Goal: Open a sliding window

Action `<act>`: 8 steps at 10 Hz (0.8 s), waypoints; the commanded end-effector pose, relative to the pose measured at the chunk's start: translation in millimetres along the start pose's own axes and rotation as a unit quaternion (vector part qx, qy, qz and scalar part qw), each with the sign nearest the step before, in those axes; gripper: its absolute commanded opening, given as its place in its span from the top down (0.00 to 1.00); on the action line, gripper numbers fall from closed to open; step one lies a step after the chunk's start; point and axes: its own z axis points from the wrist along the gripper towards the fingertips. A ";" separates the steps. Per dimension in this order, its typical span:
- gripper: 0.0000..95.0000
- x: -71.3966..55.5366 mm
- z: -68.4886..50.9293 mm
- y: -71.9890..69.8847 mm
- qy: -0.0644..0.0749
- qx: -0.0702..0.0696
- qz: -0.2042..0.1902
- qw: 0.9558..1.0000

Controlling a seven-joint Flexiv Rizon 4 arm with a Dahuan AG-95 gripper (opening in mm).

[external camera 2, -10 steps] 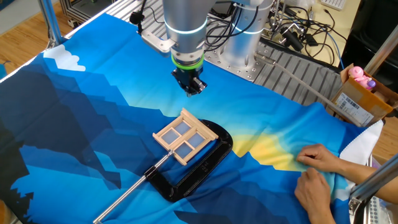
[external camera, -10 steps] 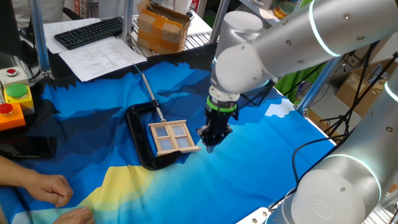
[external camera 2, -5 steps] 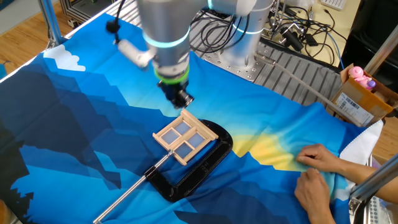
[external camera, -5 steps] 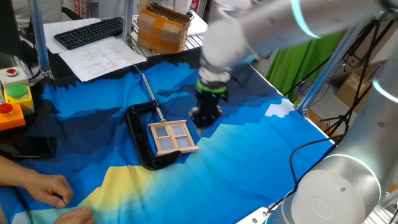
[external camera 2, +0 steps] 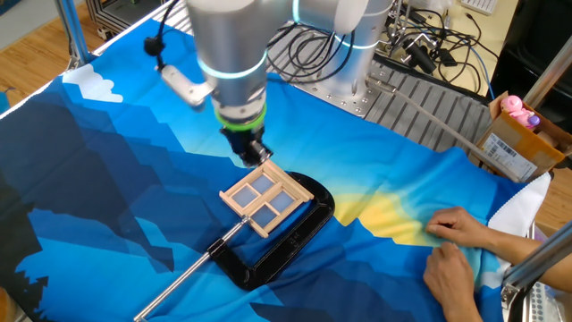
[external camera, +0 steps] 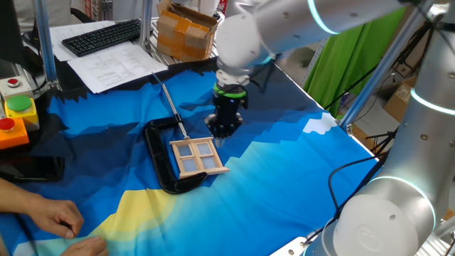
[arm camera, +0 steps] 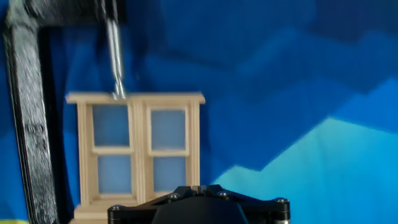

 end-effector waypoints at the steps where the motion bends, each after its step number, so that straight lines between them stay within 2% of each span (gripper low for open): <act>1: 1.00 -10.3 7.1 3.8 0.008 -0.010 0.052 0.999; 2: 1.00 -12.4 8.6 3.0 0.021 -0.011 0.078 0.997; 4: 1.00 -14.2 10.9 1.6 0.035 -0.017 0.112 0.993; 5: 1.00 -12.9 13.9 3.5 0.037 -0.020 0.138 0.989; 6: 1.00 -11.0 16.6 5.3 0.040 -0.023 0.162 0.986; 8: 1.00 -3.8 23.1 9.0 0.048 -0.043 0.220 0.973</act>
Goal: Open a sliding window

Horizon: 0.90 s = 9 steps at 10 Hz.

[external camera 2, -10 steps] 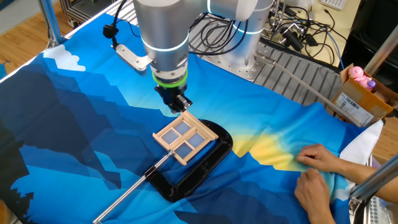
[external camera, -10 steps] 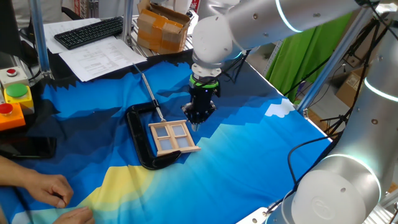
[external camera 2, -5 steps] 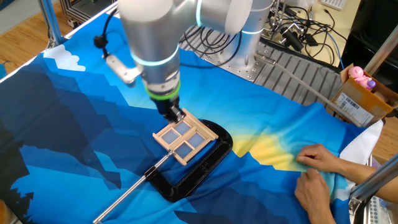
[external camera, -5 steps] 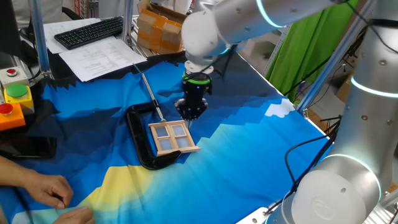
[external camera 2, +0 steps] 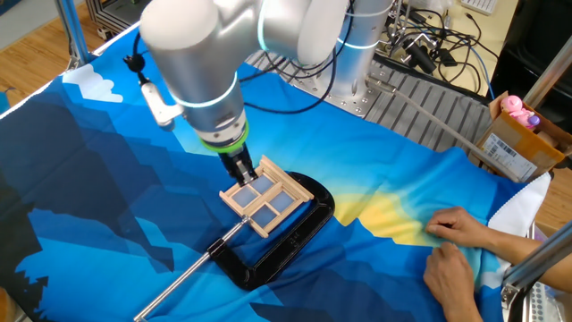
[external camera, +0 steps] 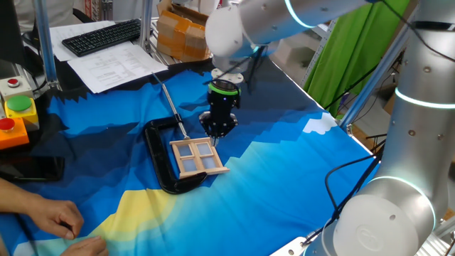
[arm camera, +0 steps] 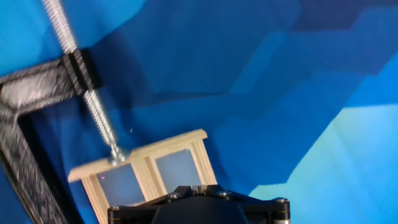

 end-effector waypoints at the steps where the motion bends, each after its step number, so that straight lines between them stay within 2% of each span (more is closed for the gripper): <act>1: 1.00 12.2 8.4 -0.9 0.014 -0.024 0.086 0.996; 3: 1.00 16.2 11.8 -0.9 0.013 -0.038 0.112 0.993; 4: 1.00 16.1 12.2 -0.7 0.014 -0.064 0.144 0.987; 5: 1.00 16.0 12.4 -0.5 0.014 -0.072 0.159 0.985; 9: 1.00 14.5 16.0 3.0 0.007 -0.075 0.167 0.983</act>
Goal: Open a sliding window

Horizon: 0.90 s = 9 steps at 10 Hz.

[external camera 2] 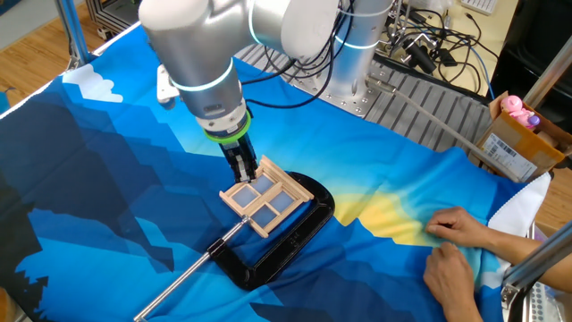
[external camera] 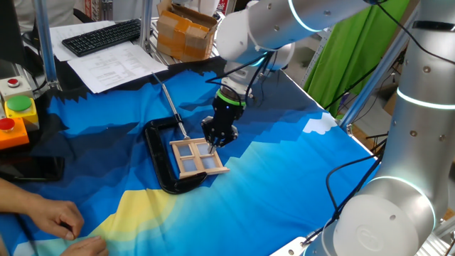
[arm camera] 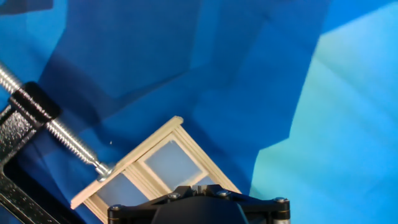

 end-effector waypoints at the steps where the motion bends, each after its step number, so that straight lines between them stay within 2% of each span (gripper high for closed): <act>1: 1.00 -2.5 3.7 3.7 -0.005 -0.005 0.006 1.000; 4: 1.00 -5.2 5.4 7.5 -0.008 -0.015 0.020 1.000; 6: 1.00 -6.7 6.0 9.3 -0.009 -0.033 0.045 0.998; 7: 1.00 -6.8 6.2 9.5 -0.009 -0.036 0.050 0.998; 8: 1.00 -6.9 6.9 10.0 -0.006 -0.045 0.069 0.997; 9: 1.00 -7.0 7.4 10.3 -0.006 -0.045 0.078 0.996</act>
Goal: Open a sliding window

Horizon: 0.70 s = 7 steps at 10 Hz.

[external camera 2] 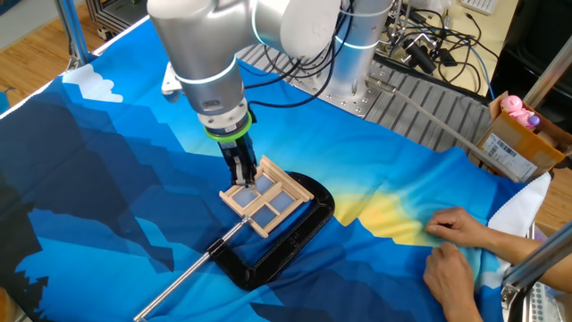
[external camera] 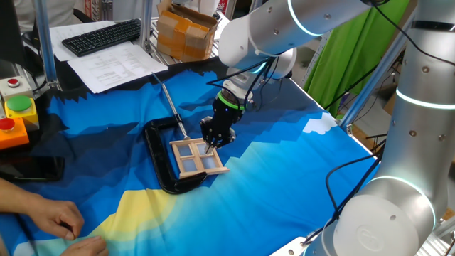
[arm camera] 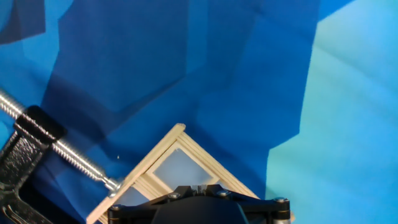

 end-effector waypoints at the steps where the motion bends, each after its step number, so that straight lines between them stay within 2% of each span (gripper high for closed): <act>1: 1.00 -1.0 1.7 1.6 0.002 -0.003 0.024 1.000; 4: 1.00 -1.2 4.2 3.0 -0.001 -0.007 0.045 0.999; 7: 1.00 -1.1 4.8 3.4 -0.002 -0.009 0.050 0.999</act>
